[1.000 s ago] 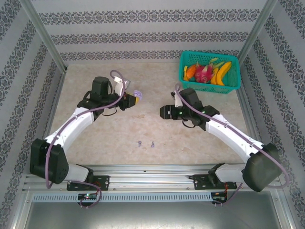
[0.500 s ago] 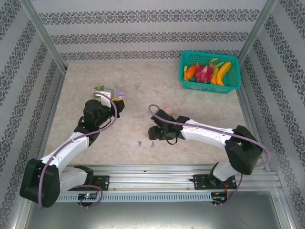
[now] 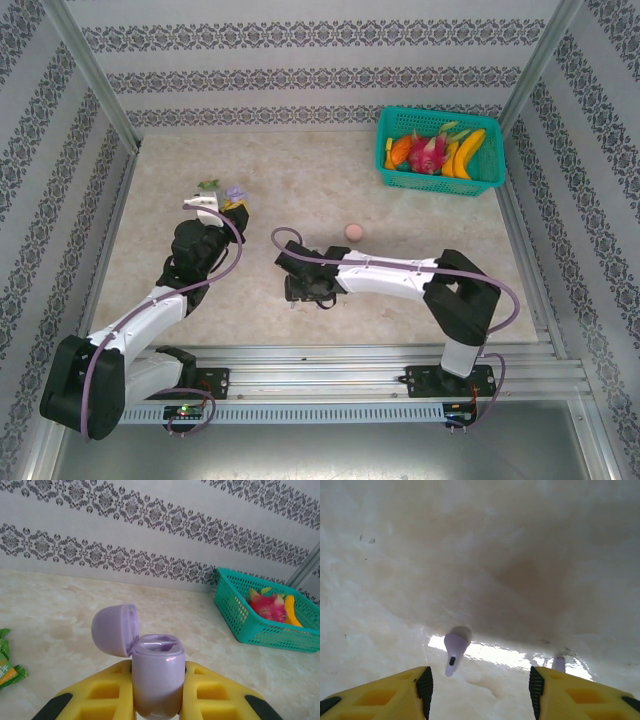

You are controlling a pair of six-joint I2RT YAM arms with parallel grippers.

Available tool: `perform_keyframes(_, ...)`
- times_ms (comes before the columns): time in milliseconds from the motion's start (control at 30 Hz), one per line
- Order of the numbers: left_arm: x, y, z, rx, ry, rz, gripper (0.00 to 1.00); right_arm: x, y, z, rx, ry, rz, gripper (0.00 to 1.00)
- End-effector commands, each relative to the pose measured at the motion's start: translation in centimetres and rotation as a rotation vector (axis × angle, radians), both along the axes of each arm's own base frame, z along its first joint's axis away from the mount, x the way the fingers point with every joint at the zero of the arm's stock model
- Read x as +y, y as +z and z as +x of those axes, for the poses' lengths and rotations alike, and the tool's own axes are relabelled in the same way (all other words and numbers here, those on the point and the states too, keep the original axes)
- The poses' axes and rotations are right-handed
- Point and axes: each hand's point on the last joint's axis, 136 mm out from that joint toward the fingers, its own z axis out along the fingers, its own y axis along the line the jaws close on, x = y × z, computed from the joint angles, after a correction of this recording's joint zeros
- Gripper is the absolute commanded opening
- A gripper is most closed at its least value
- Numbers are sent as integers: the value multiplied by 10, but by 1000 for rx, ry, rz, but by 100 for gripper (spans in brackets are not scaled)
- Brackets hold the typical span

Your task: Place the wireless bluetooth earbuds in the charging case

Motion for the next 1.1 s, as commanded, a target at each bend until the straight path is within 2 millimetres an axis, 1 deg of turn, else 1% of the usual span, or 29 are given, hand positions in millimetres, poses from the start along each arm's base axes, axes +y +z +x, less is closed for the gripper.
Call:
perform_keyframes(0,4,25,2,-79,27,-37,0,-4,-5,-1,12,-56,-76,54)
perform_keyframes(100,4,27,1,-81,28,-34,0,0,-9,-1,23,-63,-108,53)
perform_keyframes(400,7,28,-2,-89,37,-36,0,12,-26,-6,57,-60,-137,42)
perform_keyframes(600,8,31,-3,-99,37,-27,0,20,-32,-9,68,-51,-141,42)
perform_keyframes(900,8,30,-4,-95,41,-31,0,19,-43,-10,77,-58,-164,41)
perform_keyframes(1067,8,29,-5,-93,38,-32,0,17,-47,-9,74,-65,-180,37)
